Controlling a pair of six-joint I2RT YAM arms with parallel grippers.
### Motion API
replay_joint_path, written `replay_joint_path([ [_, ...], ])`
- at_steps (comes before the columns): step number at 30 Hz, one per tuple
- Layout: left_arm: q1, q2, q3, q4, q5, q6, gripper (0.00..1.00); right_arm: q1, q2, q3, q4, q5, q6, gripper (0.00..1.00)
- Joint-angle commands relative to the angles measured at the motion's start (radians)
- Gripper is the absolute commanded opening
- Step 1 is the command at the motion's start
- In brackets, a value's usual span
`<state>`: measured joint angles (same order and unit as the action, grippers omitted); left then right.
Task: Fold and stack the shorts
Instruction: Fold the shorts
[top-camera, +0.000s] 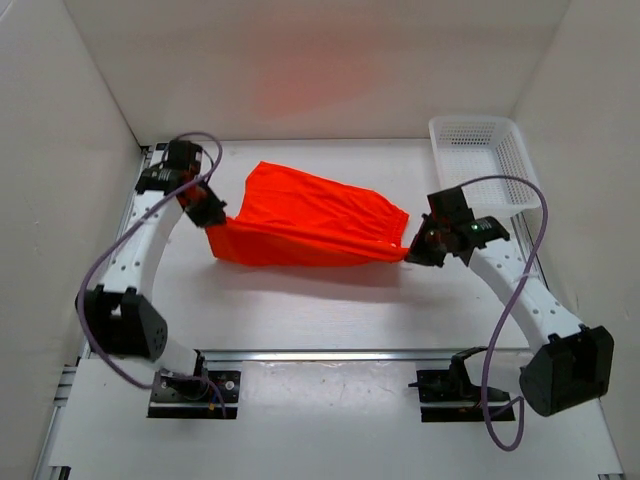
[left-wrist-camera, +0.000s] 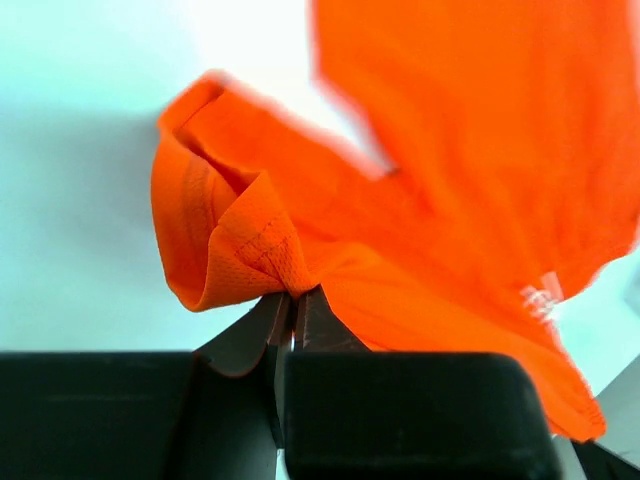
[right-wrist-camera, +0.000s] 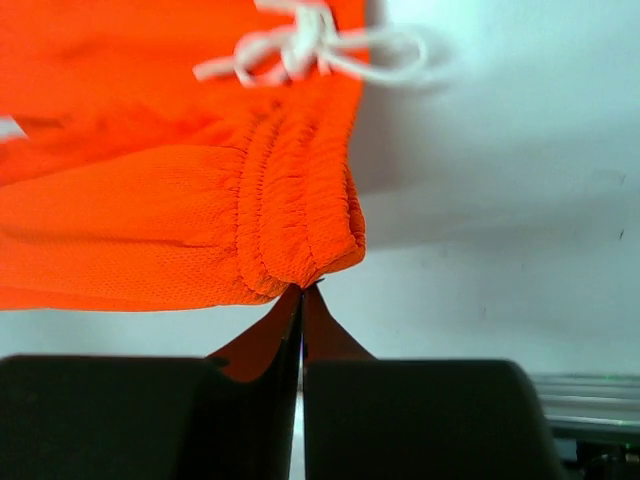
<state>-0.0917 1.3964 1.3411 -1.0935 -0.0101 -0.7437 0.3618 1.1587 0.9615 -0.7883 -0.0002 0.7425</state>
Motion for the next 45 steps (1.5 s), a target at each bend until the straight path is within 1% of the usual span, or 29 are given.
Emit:
replay_joint_path([
  [1,-0.022,0.178,0.232,0.023,-0.08,0.081,0.1,-0.029,0.094,0.165,-0.04,0.137,-0.058,0.0],
  [2,-0.031,0.229,0.3,0.023,-0.08,0.081,0.1,-0.043,0.158,0.202,-0.031,0.137,-0.058,0.0],
  [3,-0.031,0.281,0.443,0.023,-0.08,0.11,0.1,-0.055,0.192,0.236,-0.02,0.152,-0.077,0.0],
  [4,-0.031,0.399,0.519,0.023,-0.065,0.127,0.1,-0.055,0.228,0.27,-0.02,0.167,-0.087,0.0],
  [5,-0.031,0.465,0.597,0.014,-0.065,0.147,0.1,-0.081,0.308,0.348,-0.009,0.178,-0.107,0.0],
  [6,-0.031,0.534,0.769,-0.006,-0.065,0.167,0.1,-0.092,0.353,0.39,0.001,0.178,-0.118,0.0],
  [7,-0.019,0.673,0.858,-0.017,-0.086,0.176,0.1,-0.101,0.442,0.475,0.001,0.178,-0.118,0.0],
  [8,-0.019,0.747,0.945,-0.017,-0.065,0.196,0.1,-0.115,0.49,0.521,0.017,0.178,-0.146,0.0],
  [9,-0.008,0.818,1.13,-0.017,-0.042,0.239,0.1,-0.115,0.536,0.569,0.026,0.189,-0.146,0.0],
  [10,-0.008,0.952,1.22,-0.017,-0.004,0.248,0.2,-0.124,0.634,0.665,0.026,0.199,-0.155,0.0],
  [11,-0.008,1.008,1.295,-0.017,0.021,0.248,0.42,-0.136,0.682,0.715,0.026,0.2,-0.155,0.09],
  [12,-0.008,1.044,1.37,0.021,0.047,0.248,0.9,-0.136,0.75,0.758,0.026,0.183,-0.155,0.28],
  [13,-0.008,1.061,1.371,0.049,0.079,0.248,1.0,-0.147,0.772,0.814,0.026,0.183,-0.155,0.63],
  [14,-0.008,1.044,1.335,0.081,0.088,0.248,1.0,-0.147,0.785,0.833,0.026,0.183,-0.155,0.75],
  [15,-0.008,1.018,1.246,0.136,0.088,0.248,1.0,-0.147,0.785,0.833,0.026,0.183,-0.155,0.82],
  [19,-0.008,0.912,1.109,0.149,0.035,0.306,1.0,-0.109,0.734,0.768,0.046,0.204,-0.175,0.81],
  [20,-0.008,0.859,1.071,0.149,0.035,0.317,1.0,-0.1,0.708,0.71,0.046,0.204,-0.175,0.81],
  [21,-0.008,0.83,0.985,0.149,0.035,0.337,1.0,-0.1,0.693,0.676,0.058,0.184,-0.175,0.8],
  [23,-0.008,0.753,0.887,0.149,0.035,0.349,1.0,-0.1,0.653,0.573,0.067,0.146,-0.161,0.8],
  [24,-0.008,0.73,0.786,0.149,0.035,0.359,1.0,-0.1,0.641,0.542,0.076,0.126,-0.147,0.8],
  [25,-0.008,0.699,0.739,0.149,0.048,0.359,1.0,-0.1,0.621,0.493,0.077,0.088,-0.125,0.8],
  [27,0.003,0.69,0.667,0.149,0.058,0.359,1.0,-0.1,0.611,0.45,0.11,0.043,-0.106,0.83],
  [28,0.003,0.69,0.614,0.149,0.058,0.359,1.0,-0.1,0.601,0.436,0.11,0.023,-0.097,0.89],
  [30,0.003,0.69,0.574,0.149,0.058,0.35,1.0,-0.1,0.601,0.424,0.124,0.009,-0.083,0.94],
  [35,0.012,0.762,0.529,0.158,0.033,0.34,1.0,-0.1,0.677,0.46,0.153,-0.012,-0.063,0.99],
  [41,0.023,0.819,0.52,0.184,0.033,0.308,1.0,-0.1,0.777,0.496,0.205,-0.072,-0.014,0.99],
  [43,0.032,0.854,0.547,0.193,0.055,0.299,1.0,-0.1,0.809,0.496,0.216,-0.083,0.0,0.99],
  [44,0.032,0.865,0.547,0.193,0.08,0.299,1.0,-0.1,0.809,0.496,0.216,-0.083,0.017,0.97],
  [45,0.032,0.874,0.559,0.193,0.09,0.299,0.97,-0.1,0.822,0.496,0.23,-0.083,0.026,0.95],
])
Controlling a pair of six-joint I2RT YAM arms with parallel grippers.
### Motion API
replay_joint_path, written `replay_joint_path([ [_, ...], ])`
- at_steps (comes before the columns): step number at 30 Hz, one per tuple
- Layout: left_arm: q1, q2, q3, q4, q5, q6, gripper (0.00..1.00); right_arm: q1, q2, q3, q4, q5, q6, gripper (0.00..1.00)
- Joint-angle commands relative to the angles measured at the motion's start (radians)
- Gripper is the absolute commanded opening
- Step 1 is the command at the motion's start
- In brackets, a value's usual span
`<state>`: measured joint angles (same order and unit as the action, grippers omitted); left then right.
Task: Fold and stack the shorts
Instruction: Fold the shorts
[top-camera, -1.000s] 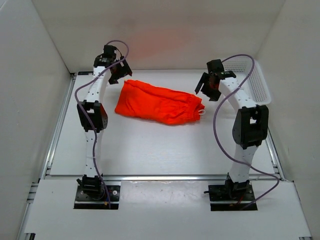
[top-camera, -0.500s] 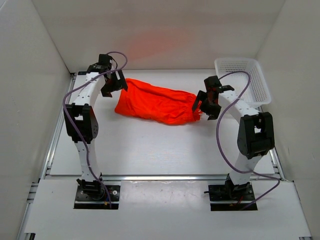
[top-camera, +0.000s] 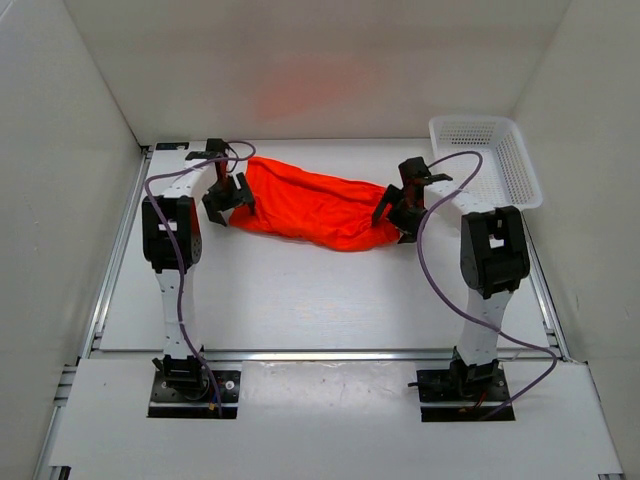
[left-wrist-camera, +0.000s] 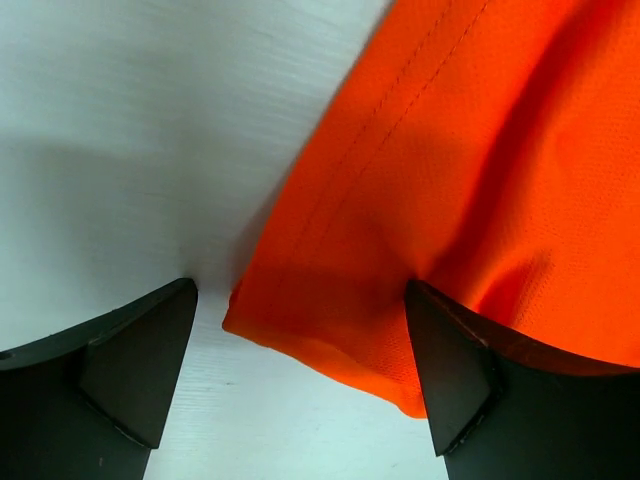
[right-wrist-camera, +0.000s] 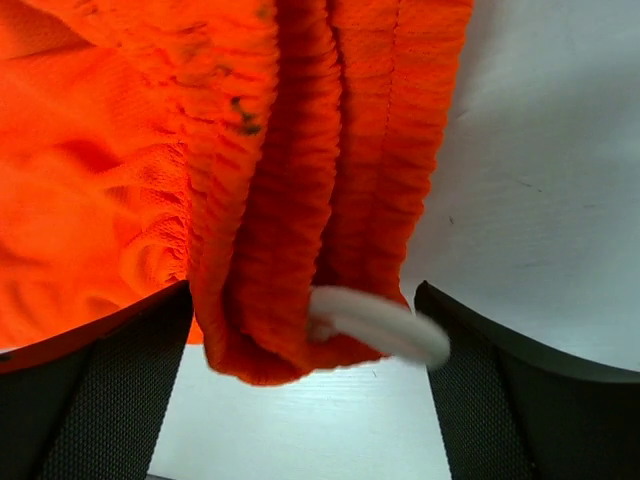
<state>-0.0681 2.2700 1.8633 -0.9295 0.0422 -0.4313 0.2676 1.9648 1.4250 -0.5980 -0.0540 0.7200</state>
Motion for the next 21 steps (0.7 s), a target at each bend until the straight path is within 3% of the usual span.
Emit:
replay_joint_path([
  [1,0.008,0.014,0.037,0.029,0.038,-0.014,0.95,-0.005,0.016,0.014,0.04,-0.029,0.067,0.94],
  [4,-0.01,0.037,0.05,0.038,0.048,-0.023,0.77,-0.005,0.016,-0.017,0.072,-0.018,0.094,0.82],
  [5,-0.01,0.048,0.06,0.038,0.057,-0.023,0.65,0.004,0.016,-0.026,0.072,-0.009,0.095,0.66],
  [6,-0.01,0.048,0.06,0.038,0.058,-0.023,0.59,0.004,0.016,-0.026,0.072,-0.009,0.095,0.57],
  [7,-0.01,0.048,0.06,0.038,0.07,-0.023,0.47,0.015,0.016,-0.026,0.072,0.012,0.082,0.48],
  [9,-0.019,0.048,0.05,0.038,0.082,-0.047,0.11,0.024,0.016,-0.026,0.072,0.022,0.07,0.26],
  [14,-0.03,-0.056,-0.071,0.057,0.048,-0.057,0.1,0.024,-0.047,-0.086,0.072,0.042,0.036,0.05],
  [21,-0.05,-0.375,-0.495,0.115,0.012,-0.118,0.1,0.042,-0.257,-0.317,0.04,0.095,-0.023,0.0],
])
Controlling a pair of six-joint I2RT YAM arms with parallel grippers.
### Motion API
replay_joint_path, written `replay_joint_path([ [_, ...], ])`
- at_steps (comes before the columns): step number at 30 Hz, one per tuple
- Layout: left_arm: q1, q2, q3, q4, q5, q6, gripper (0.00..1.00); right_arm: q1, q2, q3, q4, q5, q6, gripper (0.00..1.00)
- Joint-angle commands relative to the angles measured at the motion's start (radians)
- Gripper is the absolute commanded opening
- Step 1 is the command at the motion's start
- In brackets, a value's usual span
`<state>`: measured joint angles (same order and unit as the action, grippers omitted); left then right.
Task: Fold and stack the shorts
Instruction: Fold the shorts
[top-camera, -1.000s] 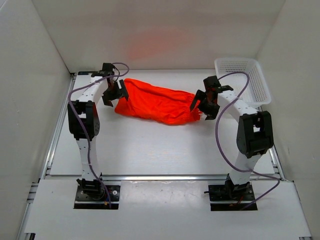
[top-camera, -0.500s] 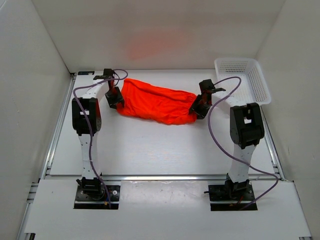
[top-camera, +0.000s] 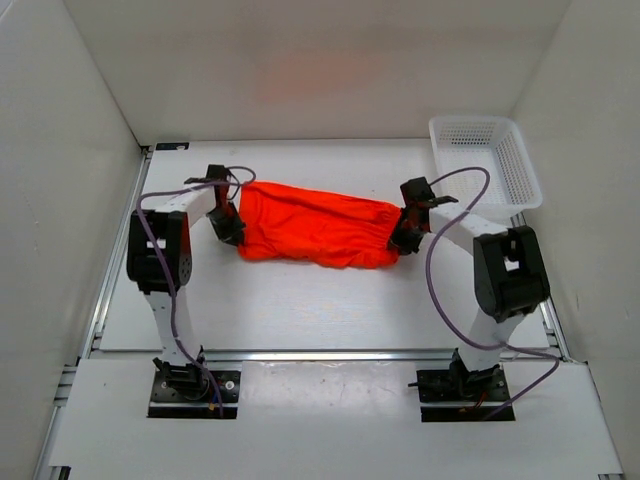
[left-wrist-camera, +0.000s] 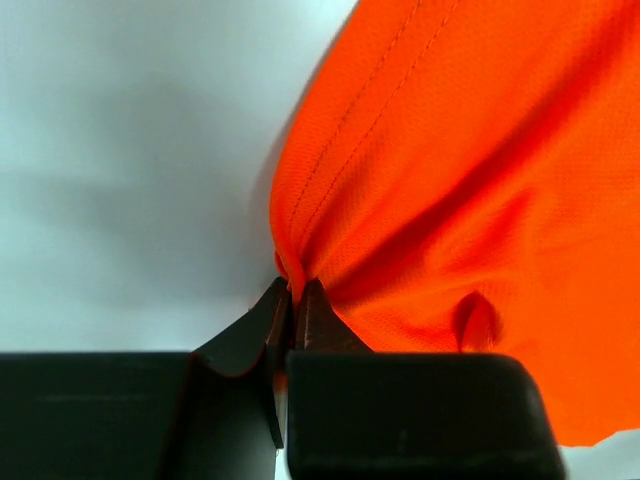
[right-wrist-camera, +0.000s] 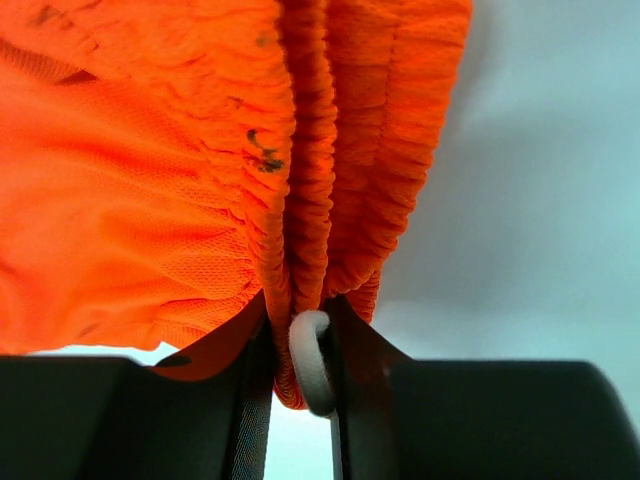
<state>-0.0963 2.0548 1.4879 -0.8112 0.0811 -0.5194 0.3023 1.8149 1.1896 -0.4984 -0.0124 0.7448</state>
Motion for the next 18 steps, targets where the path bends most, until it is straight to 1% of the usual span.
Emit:
replay_joint_path([
  [1,-0.031,-0.2,-0.211,-0.003,-0.027,-0.039,0.1,0.008,-0.138,-0.111,-0.077,0.054,-0.048,0.0],
  [2,-0.04,-0.278,-0.254,-0.003,-0.027,-0.039,0.1,0.008,-0.202,-0.137,-0.089,0.084,-0.064,0.0],
  [3,-0.04,-0.318,-0.296,-0.003,-0.027,-0.039,0.11,0.008,-0.238,-0.192,-0.1,0.094,-0.083,0.0],
  [4,-0.068,-0.355,-0.377,-0.003,-0.027,-0.048,0.15,0.008,-0.27,-0.217,-0.121,0.103,-0.093,0.0],
  [5,-0.078,-0.395,-0.415,-0.003,-0.027,-0.06,0.17,0.008,-0.332,-0.237,-0.132,0.114,-0.093,0.0],
  [6,-0.089,-0.468,-0.451,-0.003,-0.027,-0.07,0.2,0.008,-0.363,-0.272,-0.144,0.123,-0.123,0.0],
  [7,-0.1,-0.502,-0.481,-0.003,-0.027,-0.07,0.25,0.008,-0.388,-0.284,-0.155,0.123,-0.136,0.0],
  [8,-0.111,-0.531,-0.532,-0.003,-0.003,-0.08,0.52,0.008,-0.42,-0.285,-0.179,0.123,-0.15,0.1],
  [9,-0.111,-0.58,-0.549,-0.003,0.006,-0.08,0.66,0.008,-0.431,-0.285,-0.196,0.123,-0.163,0.24],
  [10,-0.111,-0.6,-0.558,-0.003,0.006,-0.08,0.77,0.008,-0.445,-0.285,-0.233,0.123,-0.163,0.45],
  [11,-0.111,-0.616,-0.558,-0.012,0.006,-0.08,0.86,0.008,-0.456,-0.285,-0.242,0.146,-0.163,0.68],
  [12,-0.111,-0.639,-0.558,-0.013,0.006,-0.09,1.0,0.008,-0.469,-0.285,-0.243,0.158,-0.163,0.93],
  [13,-0.111,-0.639,-0.558,-0.025,-0.006,-0.09,1.0,0.008,-0.497,-0.295,-0.255,0.17,-0.148,1.0],
  [15,-0.12,-0.662,-0.512,-0.06,-0.026,-0.09,1.0,-0.009,-0.522,-0.309,-0.264,0.17,-0.137,1.0],
  [18,-0.12,-0.673,-0.454,-0.08,-0.061,-0.09,1.0,-0.071,-0.563,-0.367,-0.264,0.114,-0.111,1.0],
])
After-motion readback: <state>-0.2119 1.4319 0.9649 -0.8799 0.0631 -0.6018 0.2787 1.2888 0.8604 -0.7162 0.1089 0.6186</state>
